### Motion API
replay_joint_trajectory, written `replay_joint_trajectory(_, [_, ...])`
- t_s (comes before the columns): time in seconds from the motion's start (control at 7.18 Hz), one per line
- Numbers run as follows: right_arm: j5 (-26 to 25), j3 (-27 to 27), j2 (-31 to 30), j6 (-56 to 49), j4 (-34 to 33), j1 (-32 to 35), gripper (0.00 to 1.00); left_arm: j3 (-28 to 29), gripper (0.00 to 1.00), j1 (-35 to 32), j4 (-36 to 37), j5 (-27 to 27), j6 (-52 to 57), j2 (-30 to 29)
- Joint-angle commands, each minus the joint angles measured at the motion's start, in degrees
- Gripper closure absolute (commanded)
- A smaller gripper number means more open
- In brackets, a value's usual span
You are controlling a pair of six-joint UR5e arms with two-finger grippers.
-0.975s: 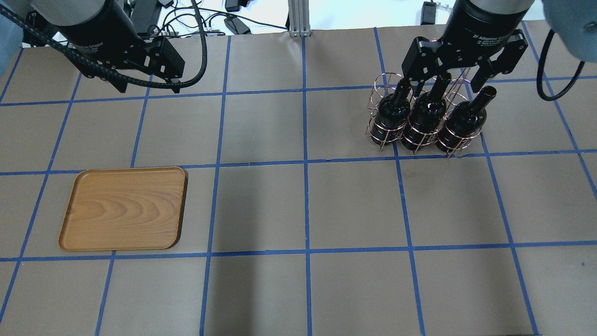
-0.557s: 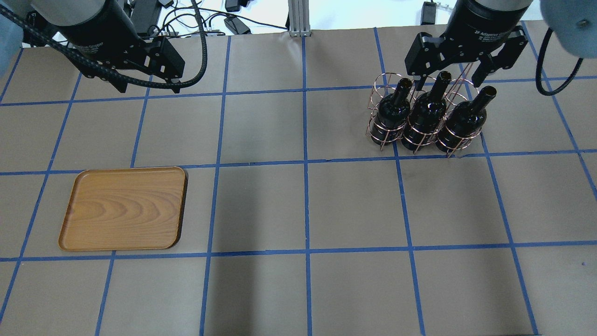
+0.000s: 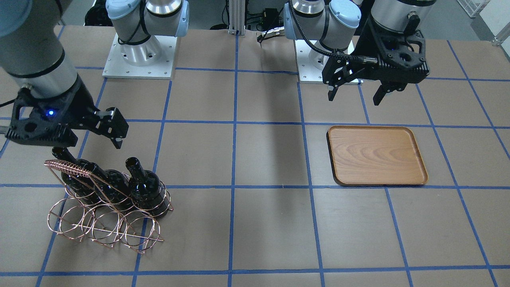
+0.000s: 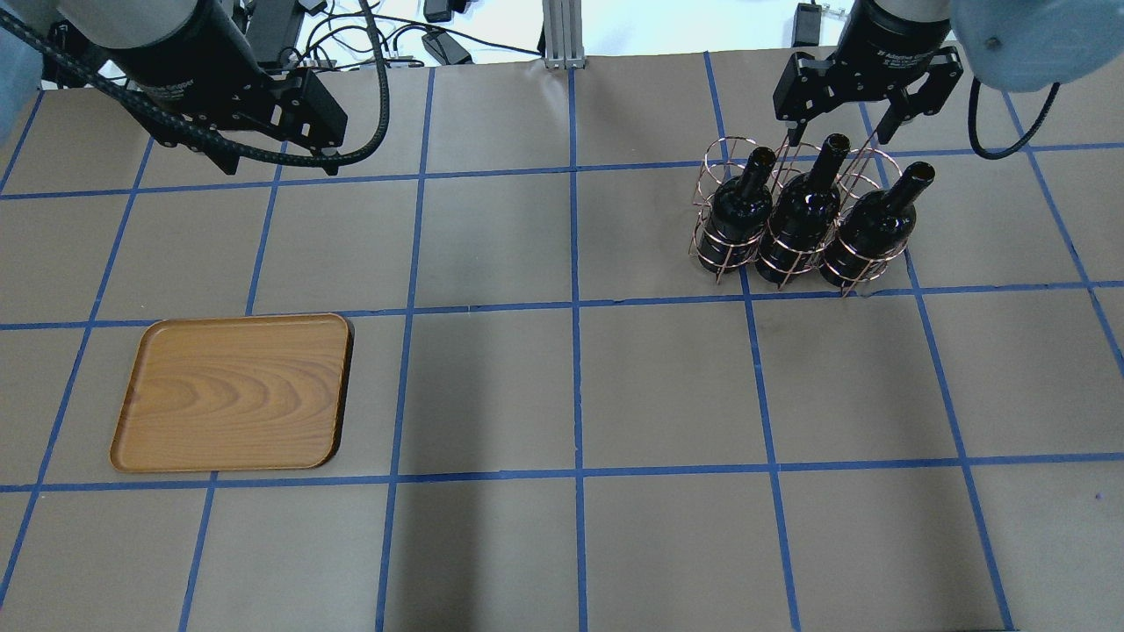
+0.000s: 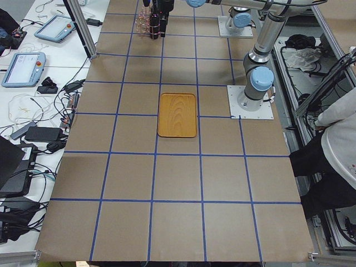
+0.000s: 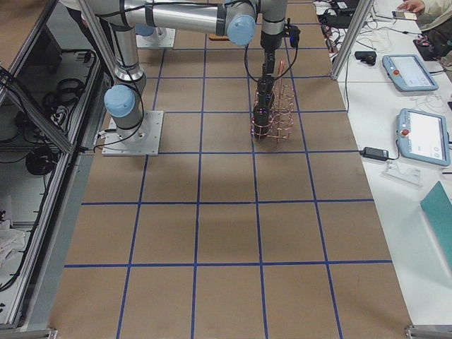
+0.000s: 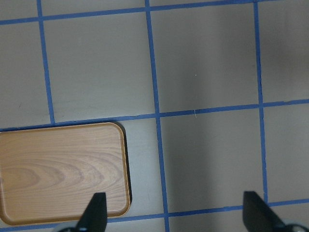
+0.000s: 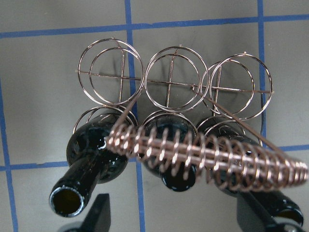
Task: Take wine from basket and place on tray
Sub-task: 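Lower the right gripper over the middle dark wine bottle in the copper rack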
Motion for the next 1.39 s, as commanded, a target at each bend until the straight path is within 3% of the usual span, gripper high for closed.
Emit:
replay_joint_trajectory(0.0, [0.0,2.3,1.7,-0.1,-4.3,-0.3,0.09,0.0,0.00,0.0,0.0,0.0,0.0,0.0])
replay_joint_trajectory(0.56, [-0.1,2.9,2.8,-0.2,-4.3,-0.3,0.27,0.0,0.00,0.0,0.0,0.0,0.0,0.0])
replay_joint_trajectory(0.7, [0.0,2.9,2.8,-0.2,-4.2,-0.3,0.36,0.0,0.00,0.0,0.0,0.0,0.0,0.0])
replay_joint_trajectory(0.98, [-0.1,2.9,2.8,-0.3,-3.6,-0.3,0.68,0.0,0.00,0.0,0.0,0.0,0.0,0.0])
replay_joint_trajectory(1.25, [-0.6,2.9,2.8,-0.7,-3.4,-0.3,0.79,0.0,0.00,0.0,0.0,0.0,0.0,0.0])
